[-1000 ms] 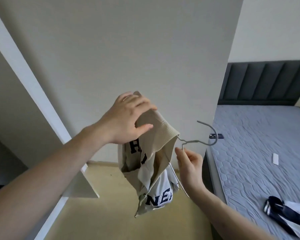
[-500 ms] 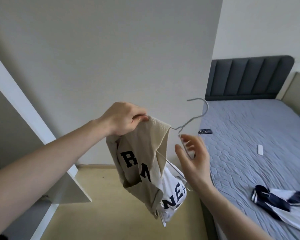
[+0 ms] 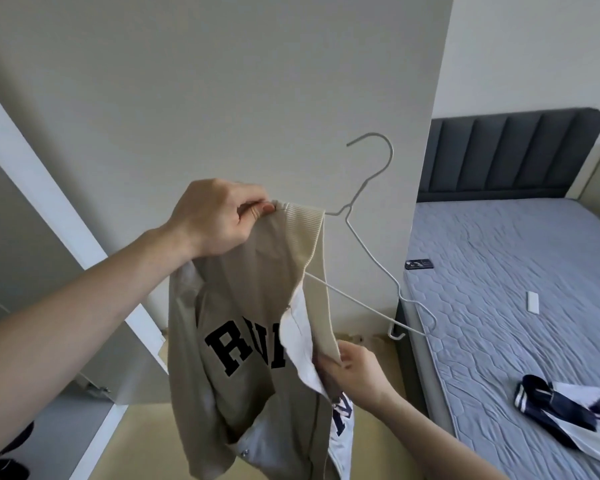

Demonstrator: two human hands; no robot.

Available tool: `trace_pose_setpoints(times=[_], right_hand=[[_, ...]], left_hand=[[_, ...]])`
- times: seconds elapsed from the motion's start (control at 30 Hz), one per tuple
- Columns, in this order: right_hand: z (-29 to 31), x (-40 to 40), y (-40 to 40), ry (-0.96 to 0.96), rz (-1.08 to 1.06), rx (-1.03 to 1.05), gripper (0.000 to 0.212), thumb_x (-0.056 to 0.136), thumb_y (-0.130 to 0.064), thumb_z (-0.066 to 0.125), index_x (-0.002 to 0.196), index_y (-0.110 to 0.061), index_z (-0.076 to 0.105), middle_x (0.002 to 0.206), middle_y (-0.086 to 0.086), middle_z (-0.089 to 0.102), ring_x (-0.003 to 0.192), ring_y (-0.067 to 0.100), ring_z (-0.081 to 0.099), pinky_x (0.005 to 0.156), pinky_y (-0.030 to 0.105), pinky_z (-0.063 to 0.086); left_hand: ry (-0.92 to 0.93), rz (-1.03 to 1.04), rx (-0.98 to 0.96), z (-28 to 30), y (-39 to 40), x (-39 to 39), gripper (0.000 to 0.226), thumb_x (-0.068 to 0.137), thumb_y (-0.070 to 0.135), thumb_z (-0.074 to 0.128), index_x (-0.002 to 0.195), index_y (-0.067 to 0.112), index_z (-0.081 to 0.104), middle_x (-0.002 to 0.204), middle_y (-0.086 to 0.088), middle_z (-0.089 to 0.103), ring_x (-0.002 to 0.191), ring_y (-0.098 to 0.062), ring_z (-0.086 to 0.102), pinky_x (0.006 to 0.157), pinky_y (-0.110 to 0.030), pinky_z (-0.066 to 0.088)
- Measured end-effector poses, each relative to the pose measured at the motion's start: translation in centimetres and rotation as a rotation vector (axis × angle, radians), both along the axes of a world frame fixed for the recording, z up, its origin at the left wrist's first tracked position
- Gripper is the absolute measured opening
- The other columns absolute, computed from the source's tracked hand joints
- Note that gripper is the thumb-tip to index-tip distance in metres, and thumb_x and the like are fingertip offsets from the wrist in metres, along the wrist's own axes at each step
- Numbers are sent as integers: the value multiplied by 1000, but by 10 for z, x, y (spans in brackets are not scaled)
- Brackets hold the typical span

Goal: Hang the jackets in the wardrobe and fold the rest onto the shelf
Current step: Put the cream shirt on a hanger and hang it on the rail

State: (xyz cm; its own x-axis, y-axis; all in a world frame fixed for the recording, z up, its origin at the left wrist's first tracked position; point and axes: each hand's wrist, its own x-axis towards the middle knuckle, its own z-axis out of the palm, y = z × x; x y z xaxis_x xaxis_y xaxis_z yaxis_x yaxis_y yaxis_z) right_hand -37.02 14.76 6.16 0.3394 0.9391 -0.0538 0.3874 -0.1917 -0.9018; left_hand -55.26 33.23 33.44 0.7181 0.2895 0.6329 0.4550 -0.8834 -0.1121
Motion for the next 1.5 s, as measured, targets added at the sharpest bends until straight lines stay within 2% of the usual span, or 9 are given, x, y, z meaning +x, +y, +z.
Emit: trace_pose_setpoints(times=[0.1,0.2,0.33,0.47,0.7,0.9,1.07,1.27,1.5], right_hand=[[-1,34,10,-15,-173,44,35,94,-35,63,71,-10,58,54,-9,51,55,5,43,49,23,33],[16,88,17,-23,-170,96,29,98,-19,68,69,-16,71,58,-7,59,61,8,51,54,28,39],[77,130,43,-101,-211,173,30,99,-24,69,71,-31,76,57,-15,63,57,-6,51,52,16,39],[158,132,62,-160,-221,309,23,97,-30,70,77,-28,81,74,3,74,60,1,54,54,23,43],[267,34,41,-275,330,265,38,103,-33,58,75,-7,54,58,-9,44,54,8,40,54,31,32],[249,-32,31,-340,705,214,32,109,-24,45,97,2,57,86,20,68,77,34,64,70,47,55],[244,7,45,-627,744,225,35,104,-26,58,139,-24,63,127,-11,71,111,3,66,100,27,54],[261,64,56,-551,428,661,12,90,-30,73,95,-41,72,92,-27,71,78,-1,68,65,9,48],[232,62,101,-591,495,578,31,90,-39,74,120,-40,64,102,-32,57,90,-1,54,74,10,37]], left_hand=[[5,47,16,4,3,-24,29,96,42,54,75,23,53,56,11,40,55,-17,38,53,-27,30],[47,68,-7,-3,7,-52,32,95,44,52,72,23,51,54,10,43,54,-18,39,52,-29,35],[92,101,-25,-25,15,-80,25,95,44,51,77,26,49,53,14,37,54,-18,39,52,-27,31],[145,238,19,-50,33,-104,32,98,53,44,77,28,45,55,17,39,53,-15,44,47,-21,21],[-24,569,-220,-75,47,-118,44,97,64,29,79,32,51,61,18,53,60,-10,50,51,-27,29],[-288,597,-255,-57,21,-94,36,103,54,38,82,28,52,58,14,51,60,-17,49,53,-31,31],[-449,595,-195,-35,-13,-90,27,97,43,44,70,41,45,67,18,55,49,-13,43,50,-31,32],[-456,557,-140,-26,-46,-96,27,98,41,48,72,37,44,59,10,48,52,-20,41,49,-35,39],[-400,716,-59,-33,-88,-128,23,98,41,47,77,34,40,51,5,36,53,-17,49,49,-31,35]])
